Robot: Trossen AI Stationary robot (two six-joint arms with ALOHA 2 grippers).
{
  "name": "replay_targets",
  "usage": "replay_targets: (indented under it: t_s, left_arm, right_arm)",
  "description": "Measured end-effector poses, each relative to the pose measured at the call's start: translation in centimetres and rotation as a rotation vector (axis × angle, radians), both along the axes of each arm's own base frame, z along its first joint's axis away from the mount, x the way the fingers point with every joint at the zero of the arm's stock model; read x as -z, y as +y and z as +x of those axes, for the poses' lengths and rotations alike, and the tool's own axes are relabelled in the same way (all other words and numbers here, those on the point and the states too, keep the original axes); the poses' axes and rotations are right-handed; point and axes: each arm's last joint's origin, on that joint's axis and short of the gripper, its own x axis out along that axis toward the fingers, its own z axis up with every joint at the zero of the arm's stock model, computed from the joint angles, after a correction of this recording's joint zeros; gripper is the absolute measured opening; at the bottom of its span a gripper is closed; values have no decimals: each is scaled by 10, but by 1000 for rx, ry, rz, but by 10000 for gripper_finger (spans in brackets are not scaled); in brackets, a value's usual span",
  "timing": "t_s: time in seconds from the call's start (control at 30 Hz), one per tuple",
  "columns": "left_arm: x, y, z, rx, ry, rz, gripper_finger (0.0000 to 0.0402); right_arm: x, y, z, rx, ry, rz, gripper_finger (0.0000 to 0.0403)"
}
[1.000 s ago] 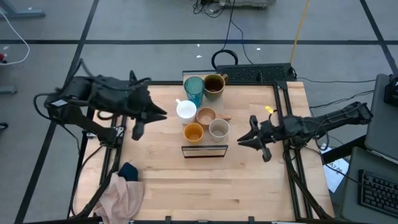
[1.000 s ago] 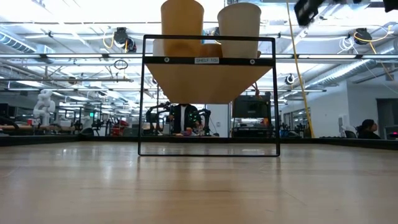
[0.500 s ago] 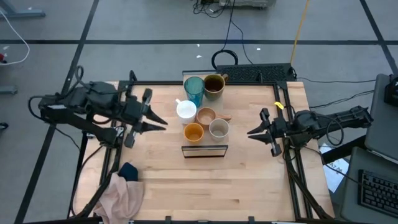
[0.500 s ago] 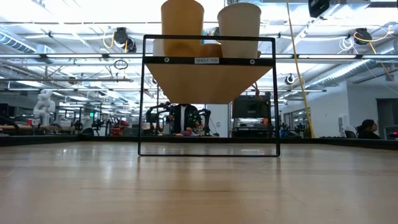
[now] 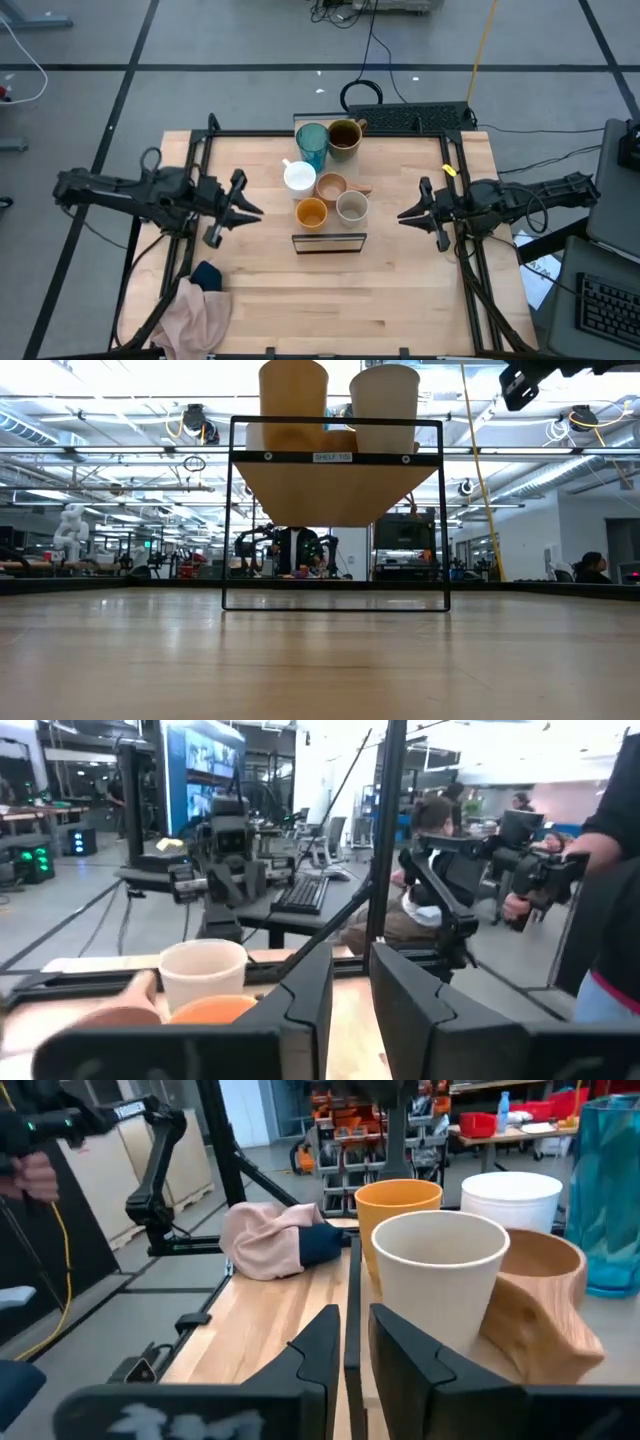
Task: Stack small to large cups/mugs on shelf
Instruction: Return to Home Position
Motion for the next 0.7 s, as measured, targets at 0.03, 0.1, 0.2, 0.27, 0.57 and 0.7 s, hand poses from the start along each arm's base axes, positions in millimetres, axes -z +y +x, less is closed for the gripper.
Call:
replay_targets:
  t_s: [0.03, 0.1, 0.2, 0.27, 0.57, 0.7]
  left_arm:
    - [9, 0, 0, 10, -8, -4, 72]
    - [25, -1, 1, 22, -26, -21, 72]
    - [48, -1, 1, 33, -78, -34, 72]
    - [59, 0, -3, 36, -116, -33, 72]
    - [93, 9, -26, -13, -139, -13, 72]
    - [116, 13, -29, -44, -41, 36, 72]
  right_arm:
    - [0, 0, 0, 3, 0, 3, 50]
    - [1, -2, 0, 17, 9, 16, 50]
    - [0, -3, 1, 25, 5, 9, 50]
    - [0, -4, 1, 27, -4, -6, 50]
    - [32, -4, 3, 30, -258, 18, 50]
    - [71, -4, 0, 29, -204, 63, 50]
